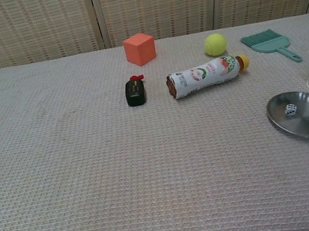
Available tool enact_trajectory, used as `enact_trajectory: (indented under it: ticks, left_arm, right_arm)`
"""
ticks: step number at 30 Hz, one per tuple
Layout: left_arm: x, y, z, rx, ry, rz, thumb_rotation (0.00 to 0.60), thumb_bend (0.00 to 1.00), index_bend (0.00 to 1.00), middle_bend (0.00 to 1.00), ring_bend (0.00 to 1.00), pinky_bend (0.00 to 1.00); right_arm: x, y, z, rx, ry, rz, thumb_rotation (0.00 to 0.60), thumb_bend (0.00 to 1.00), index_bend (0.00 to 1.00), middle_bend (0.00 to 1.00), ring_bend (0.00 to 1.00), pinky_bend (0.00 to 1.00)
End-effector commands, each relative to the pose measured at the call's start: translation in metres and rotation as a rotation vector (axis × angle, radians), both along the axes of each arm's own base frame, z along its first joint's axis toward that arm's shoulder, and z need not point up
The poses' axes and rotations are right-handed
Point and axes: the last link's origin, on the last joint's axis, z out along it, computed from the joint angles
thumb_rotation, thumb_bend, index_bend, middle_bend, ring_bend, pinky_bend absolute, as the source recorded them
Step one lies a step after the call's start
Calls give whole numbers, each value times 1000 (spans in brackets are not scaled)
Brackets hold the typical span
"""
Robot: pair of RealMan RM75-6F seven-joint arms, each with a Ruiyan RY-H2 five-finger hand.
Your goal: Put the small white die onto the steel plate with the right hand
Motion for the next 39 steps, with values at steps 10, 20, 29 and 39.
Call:
enact_trajectory:
  ticks: [10, 20, 29, 39]
  left_arm:
    - [0, 0, 0, -3, 1, 2, 600, 368, 348, 520, 451, 224]
    - [-1, 0, -1, -9, 2, 11, 600, 367, 348, 520, 451, 224]
    - [-1, 0, -1, -7, 0, 10, 600, 367, 348, 521, 451, 222]
    - [-1, 0, -2, -15, 8, 13, 600, 368, 348, 521, 452, 220]
  right_arm:
    - [0, 6, 4, 0, 11, 12, 600, 180, 189, 72, 20, 425]
    - [-4, -14, -10, 54, 94, -76, 600, 179, 193, 72, 20, 465]
    - [-4, -12, -11, 43, 85, -70, 600, 179, 289, 182, 84, 598]
    - [-3, -5, -6, 33, 98, -38, 600, 180, 320, 203, 84, 612]
